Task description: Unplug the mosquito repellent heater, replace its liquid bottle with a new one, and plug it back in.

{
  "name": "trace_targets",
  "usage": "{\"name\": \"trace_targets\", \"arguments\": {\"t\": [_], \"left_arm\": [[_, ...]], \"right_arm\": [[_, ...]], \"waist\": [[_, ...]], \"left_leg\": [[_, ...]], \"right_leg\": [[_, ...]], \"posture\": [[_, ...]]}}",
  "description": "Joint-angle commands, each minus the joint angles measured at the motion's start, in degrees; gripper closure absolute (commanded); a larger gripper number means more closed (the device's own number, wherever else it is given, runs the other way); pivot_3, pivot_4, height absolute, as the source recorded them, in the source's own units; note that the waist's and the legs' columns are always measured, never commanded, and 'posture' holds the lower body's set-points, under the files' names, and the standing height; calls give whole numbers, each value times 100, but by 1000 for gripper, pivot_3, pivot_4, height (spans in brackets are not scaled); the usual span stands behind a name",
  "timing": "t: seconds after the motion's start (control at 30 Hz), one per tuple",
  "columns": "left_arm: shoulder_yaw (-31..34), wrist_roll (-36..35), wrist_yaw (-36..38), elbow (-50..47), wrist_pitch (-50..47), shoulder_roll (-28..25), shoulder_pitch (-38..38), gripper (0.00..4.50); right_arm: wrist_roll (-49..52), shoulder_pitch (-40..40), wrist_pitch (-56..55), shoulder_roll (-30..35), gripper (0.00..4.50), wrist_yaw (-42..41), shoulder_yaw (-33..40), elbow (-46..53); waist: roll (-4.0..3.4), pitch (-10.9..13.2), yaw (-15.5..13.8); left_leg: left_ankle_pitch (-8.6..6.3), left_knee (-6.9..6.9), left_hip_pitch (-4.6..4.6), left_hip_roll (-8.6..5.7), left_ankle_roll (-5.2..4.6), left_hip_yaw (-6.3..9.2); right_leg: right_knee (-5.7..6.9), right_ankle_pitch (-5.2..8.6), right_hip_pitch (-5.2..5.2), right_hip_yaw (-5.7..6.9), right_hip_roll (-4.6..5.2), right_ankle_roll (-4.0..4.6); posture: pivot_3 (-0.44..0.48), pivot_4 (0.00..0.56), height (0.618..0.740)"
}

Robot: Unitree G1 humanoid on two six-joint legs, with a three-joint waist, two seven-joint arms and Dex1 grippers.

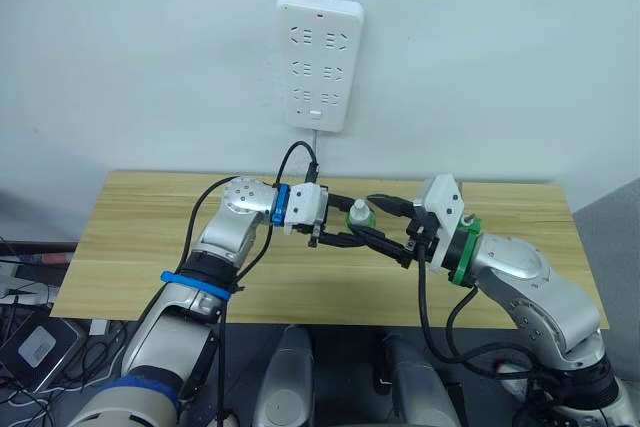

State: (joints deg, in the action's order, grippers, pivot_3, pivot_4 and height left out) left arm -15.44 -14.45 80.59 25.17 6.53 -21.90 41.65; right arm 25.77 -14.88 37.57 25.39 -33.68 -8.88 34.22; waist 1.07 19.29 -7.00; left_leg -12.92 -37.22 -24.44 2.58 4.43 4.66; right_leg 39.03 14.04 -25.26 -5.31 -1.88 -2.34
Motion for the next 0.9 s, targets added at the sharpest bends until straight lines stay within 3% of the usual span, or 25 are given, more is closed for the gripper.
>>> {"name": "trace_targets", "arguments": {"t": [0.03, 0.1, 0.23, 0.5, 0.67, 0.9], "left_arm": [[114, -30, -8, -140, 36, 30, 24, 2260], [118, -30, -2, -172, 31, 15, -4, 2260], [115, -35, 2, -208, 10, 15, -33, 2260], [-6, -62, 246, -523, 145, -48, -315, 2260], [-243, -295, 958, -1158, 200, -224, -687, 2260], [-573, -541, 1191, -1689, 126, -585, -826, 2260]], "right_arm": [[-56, -44, -187, -76, 1740, 28, -46, 32], [-71, -37, -216, -78, 2132, 19, -61, -4], [-72, -37, -270, -98, 3467, -35, -71, -58], [19, -230, -455, 94, 3466, -693, -229, -93], [297, -1083, -956, 490, 3466, -2768, -760, -808], [100, -2017, -1715, 295, 3466, -4315, -1049, -2250]], "waist": [[0, 0, 4], [0, 0, 7], [0, 0, 7], [0, 0, 39], [0, 0, 94], [0, 0, 41]], "left_leg": [[0, 0, 0, 0, 0, 0], [0, 0, 0, 0, 0, 0], [0, 0, 0, 0, 0, -1], [0, 0, 0, 0, 0, 0], [0, -2, 1, 1, 0, 0], [4, 6, 11, 5, -6, 8]], "right_leg": [[0, 0, 0, 0, 0, 0], [0, 0, 0, 0, 0, 0], [0, 0, 0, 0, 0, 0], [0, 0, 0, -1, 0, 0], [1, 0, 3, 0, 0, 0], [4, -3, 8, 9, -4, 5]], "posture": [[263, 273, 740], [265, 274, 740], [267, 276, 740], [266, 281, 740], [306, 289, 740], [383, 289, 740]]}}
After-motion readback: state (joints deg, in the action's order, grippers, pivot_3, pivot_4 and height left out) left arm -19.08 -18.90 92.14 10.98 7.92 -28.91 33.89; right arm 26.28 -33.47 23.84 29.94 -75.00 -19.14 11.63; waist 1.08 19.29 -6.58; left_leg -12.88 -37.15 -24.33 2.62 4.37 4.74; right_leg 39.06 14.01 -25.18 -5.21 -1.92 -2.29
